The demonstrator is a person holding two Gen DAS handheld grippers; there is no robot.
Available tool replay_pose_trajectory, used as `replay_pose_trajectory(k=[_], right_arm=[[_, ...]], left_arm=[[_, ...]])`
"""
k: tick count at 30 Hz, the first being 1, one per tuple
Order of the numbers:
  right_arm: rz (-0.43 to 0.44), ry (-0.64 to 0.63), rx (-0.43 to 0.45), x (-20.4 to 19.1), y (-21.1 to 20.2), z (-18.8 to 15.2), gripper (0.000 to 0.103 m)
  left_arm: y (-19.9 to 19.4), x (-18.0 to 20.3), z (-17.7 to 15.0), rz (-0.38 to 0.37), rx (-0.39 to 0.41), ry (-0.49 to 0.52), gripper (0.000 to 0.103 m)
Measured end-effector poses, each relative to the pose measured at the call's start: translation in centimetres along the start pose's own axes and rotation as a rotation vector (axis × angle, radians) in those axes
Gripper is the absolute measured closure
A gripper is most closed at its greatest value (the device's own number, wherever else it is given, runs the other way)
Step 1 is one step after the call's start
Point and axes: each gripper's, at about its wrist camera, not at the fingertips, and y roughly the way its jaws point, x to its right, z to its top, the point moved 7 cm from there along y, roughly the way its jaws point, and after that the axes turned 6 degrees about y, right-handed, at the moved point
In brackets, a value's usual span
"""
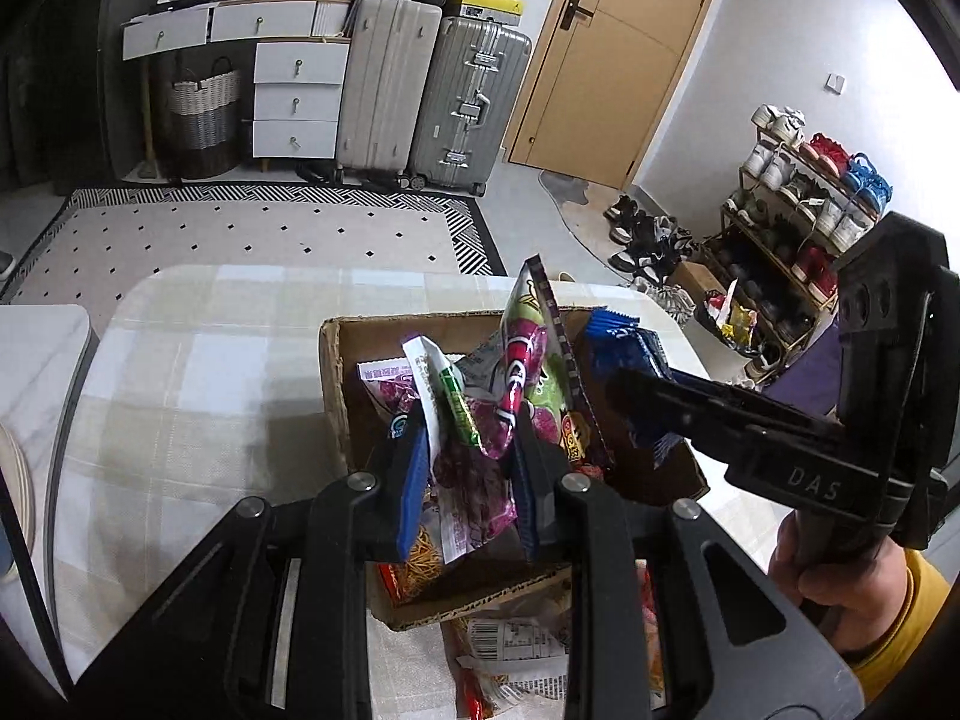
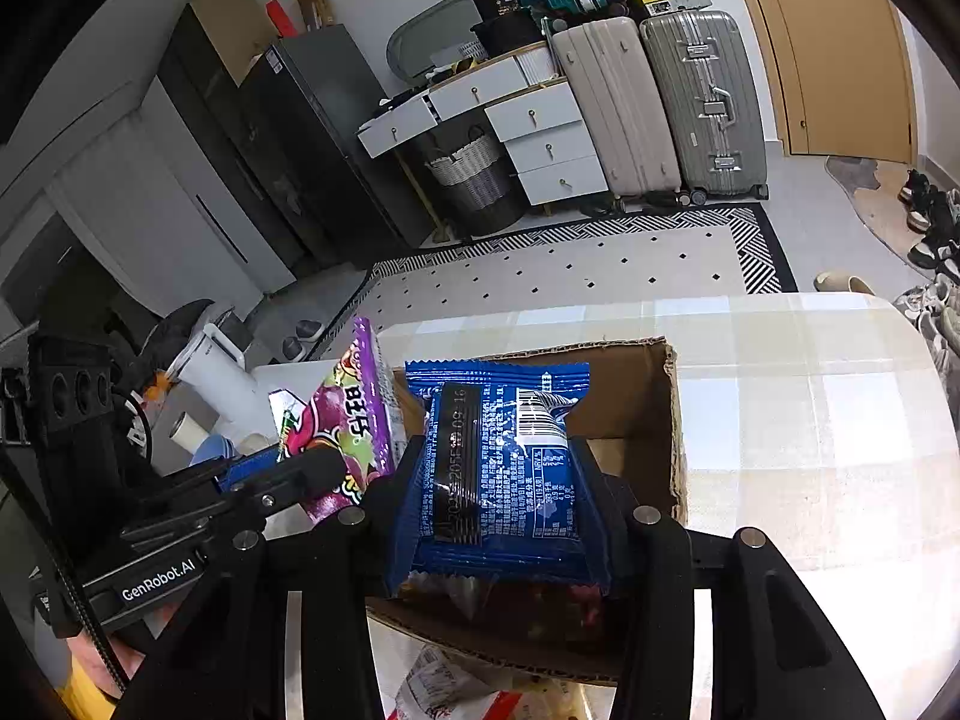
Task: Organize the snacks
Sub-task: 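Open both tools to drop the purple bag and blue pack into the box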
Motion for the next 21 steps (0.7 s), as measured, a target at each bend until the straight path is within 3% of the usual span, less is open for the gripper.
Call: replay_pose_trajectory(k=[17,19,21], right_arm=[[-0.048,-0.041,-0.002,-0.2,0.3,-0.7,0.058],[-0.048,-0.045,0.007,-0.4,0.1,-0.6,0.058],[-0.054,-0.05,0.013,-0.5,-0.1,-0.5,0.058]], left_arm=[[0.6,0.9,-2.1,0.022,-0.008,0.006,0.08],[0.5,0.9,-2.2,0.028,-0.007,0.008,0.07],[-0.2,0.8,-2.7,0.007,0.001,0.013,0.052]])
